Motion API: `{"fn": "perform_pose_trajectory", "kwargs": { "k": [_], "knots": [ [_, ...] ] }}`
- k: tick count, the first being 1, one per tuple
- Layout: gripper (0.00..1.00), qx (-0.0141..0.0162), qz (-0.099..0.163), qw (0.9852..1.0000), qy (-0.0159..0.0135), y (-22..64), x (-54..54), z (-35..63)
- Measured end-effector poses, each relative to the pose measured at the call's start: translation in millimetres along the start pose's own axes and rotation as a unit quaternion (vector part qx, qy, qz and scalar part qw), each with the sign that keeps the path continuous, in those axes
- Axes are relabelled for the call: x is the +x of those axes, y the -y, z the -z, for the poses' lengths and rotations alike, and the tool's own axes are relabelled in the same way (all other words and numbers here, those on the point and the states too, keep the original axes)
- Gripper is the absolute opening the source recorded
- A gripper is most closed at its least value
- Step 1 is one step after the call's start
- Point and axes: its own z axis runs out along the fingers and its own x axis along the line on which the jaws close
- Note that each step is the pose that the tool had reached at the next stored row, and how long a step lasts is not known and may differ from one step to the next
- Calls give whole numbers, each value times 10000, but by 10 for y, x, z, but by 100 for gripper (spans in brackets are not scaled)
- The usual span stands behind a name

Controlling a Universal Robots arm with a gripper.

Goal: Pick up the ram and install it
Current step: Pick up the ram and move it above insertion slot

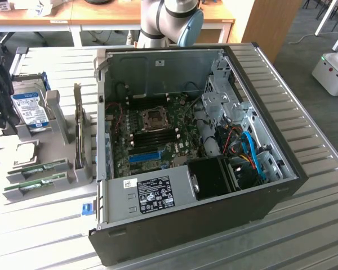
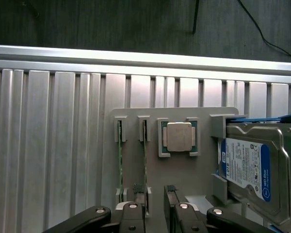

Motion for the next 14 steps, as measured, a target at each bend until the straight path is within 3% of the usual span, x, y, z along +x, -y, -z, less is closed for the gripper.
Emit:
{"fn": "perform_pose_trajectory", "kwargs": {
  "k": [14],
  "knots": [
    [30,0,0,10000,1,8,32,-253]
  ]
}}
